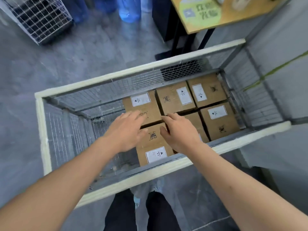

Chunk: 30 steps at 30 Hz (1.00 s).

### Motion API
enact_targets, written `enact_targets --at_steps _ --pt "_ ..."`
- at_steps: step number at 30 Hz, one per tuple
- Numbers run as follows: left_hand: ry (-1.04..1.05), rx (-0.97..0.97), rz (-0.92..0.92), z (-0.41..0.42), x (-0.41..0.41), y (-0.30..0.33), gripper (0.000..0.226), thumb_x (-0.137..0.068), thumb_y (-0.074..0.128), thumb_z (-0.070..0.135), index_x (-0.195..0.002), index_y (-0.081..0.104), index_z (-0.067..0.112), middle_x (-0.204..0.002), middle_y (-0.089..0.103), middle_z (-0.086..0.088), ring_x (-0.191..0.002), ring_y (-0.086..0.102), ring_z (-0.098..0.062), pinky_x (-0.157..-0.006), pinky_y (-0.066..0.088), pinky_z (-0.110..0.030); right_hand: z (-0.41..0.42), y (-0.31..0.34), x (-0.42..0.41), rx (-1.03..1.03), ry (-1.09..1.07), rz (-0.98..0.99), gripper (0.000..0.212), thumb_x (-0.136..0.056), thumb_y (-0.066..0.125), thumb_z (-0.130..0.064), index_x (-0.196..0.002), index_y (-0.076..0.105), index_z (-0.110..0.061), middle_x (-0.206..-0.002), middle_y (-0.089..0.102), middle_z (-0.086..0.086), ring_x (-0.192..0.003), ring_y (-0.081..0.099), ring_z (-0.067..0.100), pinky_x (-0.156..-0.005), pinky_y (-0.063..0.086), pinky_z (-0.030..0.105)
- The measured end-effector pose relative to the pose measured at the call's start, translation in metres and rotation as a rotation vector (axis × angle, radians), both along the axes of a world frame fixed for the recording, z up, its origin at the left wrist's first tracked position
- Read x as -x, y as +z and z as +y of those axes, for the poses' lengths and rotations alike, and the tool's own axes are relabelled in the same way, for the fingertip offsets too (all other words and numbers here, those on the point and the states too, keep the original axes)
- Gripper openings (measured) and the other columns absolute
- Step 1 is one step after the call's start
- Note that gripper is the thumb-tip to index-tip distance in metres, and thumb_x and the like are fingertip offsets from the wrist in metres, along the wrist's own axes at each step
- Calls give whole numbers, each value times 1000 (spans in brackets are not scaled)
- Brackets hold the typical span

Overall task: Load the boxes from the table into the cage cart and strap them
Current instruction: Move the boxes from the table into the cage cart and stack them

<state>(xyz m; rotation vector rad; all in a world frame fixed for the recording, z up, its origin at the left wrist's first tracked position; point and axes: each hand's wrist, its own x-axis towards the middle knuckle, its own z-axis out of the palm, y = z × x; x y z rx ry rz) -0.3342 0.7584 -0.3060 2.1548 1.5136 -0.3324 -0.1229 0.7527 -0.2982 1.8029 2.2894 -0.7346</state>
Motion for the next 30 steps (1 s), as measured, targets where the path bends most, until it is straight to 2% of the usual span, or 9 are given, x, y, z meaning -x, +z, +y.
enact_targets --at_steps 3,8,11,14,19,23,25,30 --pt "-8 -62 -1 -5 -4 59 64 -106 40 53 -161 31 22 -166 30 -3 -151 31 -26 -124 29 -44 -11 56 -3 -61 -4 12 45 -106 48 -38 -143 57 -15 -145 57 7 -132 51 28 -108 43 43" --pt "-43 -176 -30 -17 -9 150 61 -107 42 51 -160 34 22 -167 30 -2 -152 30 -25 -123 26 -42 -35 148 -6 -154 -31 4 45 -106 47 -40 -144 56 -19 -145 57 3 -128 54 25 -105 46 40" --pt "-92 -237 -60 -22 -11 191 62 -106 43 52 -160 34 22 -168 29 -1 -153 29 -24 -124 25 -41 -54 194 -5 -214 -96 7 41 -106 48 -40 -138 59 -17 -138 60 3 -124 58 26 -100 49 41" --pt "-166 -293 -98 -25 -13 224 64 -106 44 53 -161 34 23 -168 29 1 -153 29 -21 -124 28 -39 -74 233 0 -279 -176 -8 42 -107 46 -40 -140 59 -18 -140 60 3 -125 57 26 -103 47 39" --pt "-341 -374 -147 -32 -15 268 62 -107 41 51 -162 32 25 -168 29 4 -152 29 -18 -121 30 -36 -111 275 13 -352 -361 -66 46 -108 42 -43 -147 54 -22 -145 57 2 -131 52 23 -108 41 37" --pt "-483 -409 -217 -39 -16 292 61 -106 41 52 -161 34 25 -167 31 6 -151 32 -16 -117 39 -38 -148 298 22 -362 -529 -102 52 -109 40 -47 -154 47 -23 -156 49 3 -144 42 26 -116 34 39" --pt "-564 -429 -244 -47 -19 303 61 -107 41 51 -161 34 25 -167 31 6 -151 33 -15 -116 39 -36 -170 307 26 -387 -621 -96 54 -108 40 -49 -156 45 -24 -162 42 3 -151 34 27 -121 31 41" --pt "-741 -449 -318 -79 -39 329 61 -107 42 51 -161 35 24 -165 33 8 -146 40 -17 -113 46 -40 -232 331 34 -442 -825 -115 55 -107 39 -51 -156 44 -27 -164 40 1 -152 34 23 -122 30 39"
